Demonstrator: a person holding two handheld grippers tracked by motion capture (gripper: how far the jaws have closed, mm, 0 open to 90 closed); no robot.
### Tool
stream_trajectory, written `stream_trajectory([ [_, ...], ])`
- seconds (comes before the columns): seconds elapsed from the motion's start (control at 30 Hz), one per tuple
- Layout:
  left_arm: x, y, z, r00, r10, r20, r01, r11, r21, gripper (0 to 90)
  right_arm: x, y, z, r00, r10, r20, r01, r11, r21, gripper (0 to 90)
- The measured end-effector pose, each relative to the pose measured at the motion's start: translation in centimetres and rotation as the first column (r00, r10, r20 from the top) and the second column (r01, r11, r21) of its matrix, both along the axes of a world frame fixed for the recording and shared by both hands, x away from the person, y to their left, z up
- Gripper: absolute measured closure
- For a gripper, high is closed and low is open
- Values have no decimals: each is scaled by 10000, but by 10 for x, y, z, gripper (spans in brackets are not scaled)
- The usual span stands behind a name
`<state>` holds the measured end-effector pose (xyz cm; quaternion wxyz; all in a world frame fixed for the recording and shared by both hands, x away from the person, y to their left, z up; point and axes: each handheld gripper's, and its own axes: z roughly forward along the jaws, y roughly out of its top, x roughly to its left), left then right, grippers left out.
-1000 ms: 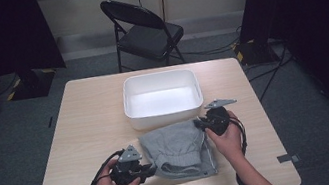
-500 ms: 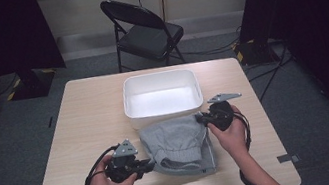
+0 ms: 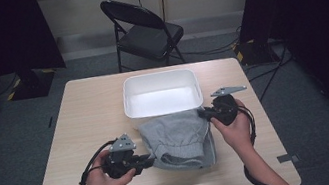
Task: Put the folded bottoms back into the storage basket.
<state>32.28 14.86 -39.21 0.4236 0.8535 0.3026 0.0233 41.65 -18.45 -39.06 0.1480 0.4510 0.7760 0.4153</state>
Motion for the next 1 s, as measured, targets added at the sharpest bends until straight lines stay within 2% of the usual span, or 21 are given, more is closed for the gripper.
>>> stream_trajectory([
  [0.07, 0, -1, 3, 9999, -40, 92, 39, 10000, 85, 810, 0, 0, 4, 10000, 16, 48, -16, 10000, 29, 794],
  [0.37, 1, 0, 16, 9997, -26, 246, 28, 10000, -83, 810, 0, -3, 18, 9999, 36, 162, -37, 10000, 51, 793],
  [0.47, 1, 2, 14, 9997, 13, 223, -11, 10000, -55, 810, 0, -3, 13, 10000, 25, 95, -27, 9999, 144, 793],
  [0.63, 1, 6, 1, 10000, 86, -21, -86, 9999, 68, 810, 2, 2, -2, 10000, 54, -14, -53, 9998, 195, 793],
  [0.73, 1, 8, 1, 9999, 99, -54, -99, 9999, 58, 810, 3, 6, -4, 9999, 113, -45, -111, 9996, 261, 794],
  [1.0, 1, 9, 17, 9997, 108, 234, -104, 9998, -148, 810, 3, 7, 18, 9994, 144, 314, -151, 9996, 227, 794],
])
